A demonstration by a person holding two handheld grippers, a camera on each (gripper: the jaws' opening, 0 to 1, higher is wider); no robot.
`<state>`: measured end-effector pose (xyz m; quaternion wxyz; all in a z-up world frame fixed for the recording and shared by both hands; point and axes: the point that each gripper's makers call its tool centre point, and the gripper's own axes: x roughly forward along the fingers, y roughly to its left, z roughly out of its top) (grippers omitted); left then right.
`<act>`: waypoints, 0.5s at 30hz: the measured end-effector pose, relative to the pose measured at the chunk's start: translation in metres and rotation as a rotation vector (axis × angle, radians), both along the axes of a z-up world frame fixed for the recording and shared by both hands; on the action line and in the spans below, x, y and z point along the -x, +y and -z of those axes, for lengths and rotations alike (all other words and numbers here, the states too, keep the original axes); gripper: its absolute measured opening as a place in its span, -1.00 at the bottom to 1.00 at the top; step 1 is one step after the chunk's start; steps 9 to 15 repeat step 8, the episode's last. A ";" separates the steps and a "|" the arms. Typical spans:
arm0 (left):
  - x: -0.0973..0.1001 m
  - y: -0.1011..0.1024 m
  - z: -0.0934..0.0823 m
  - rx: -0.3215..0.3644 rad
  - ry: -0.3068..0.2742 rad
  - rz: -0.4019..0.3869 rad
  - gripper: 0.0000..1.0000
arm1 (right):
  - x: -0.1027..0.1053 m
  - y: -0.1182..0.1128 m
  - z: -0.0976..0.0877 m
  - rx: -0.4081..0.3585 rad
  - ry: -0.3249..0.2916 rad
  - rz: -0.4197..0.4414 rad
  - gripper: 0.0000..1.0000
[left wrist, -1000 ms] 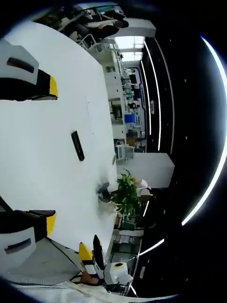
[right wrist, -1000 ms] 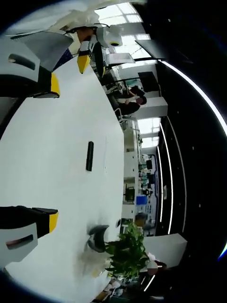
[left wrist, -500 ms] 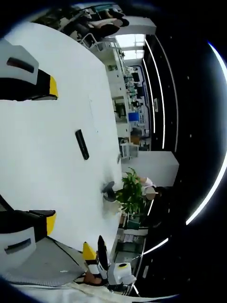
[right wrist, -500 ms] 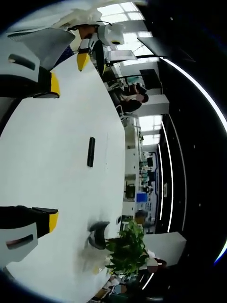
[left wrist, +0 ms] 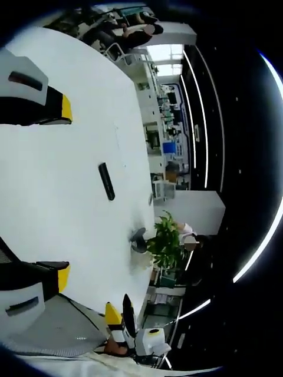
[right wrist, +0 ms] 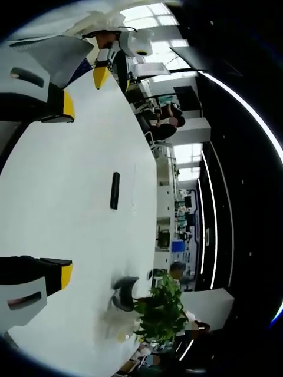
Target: Press the specified remote control buttons in sequence, fully releasing each button before pressing the next.
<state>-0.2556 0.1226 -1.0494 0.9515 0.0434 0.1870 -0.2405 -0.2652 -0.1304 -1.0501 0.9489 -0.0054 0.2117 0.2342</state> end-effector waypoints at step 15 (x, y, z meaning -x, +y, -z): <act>-0.001 -0.003 -0.002 0.003 -0.013 0.005 1.00 | -0.002 -0.003 -0.002 -0.006 -0.003 0.007 0.91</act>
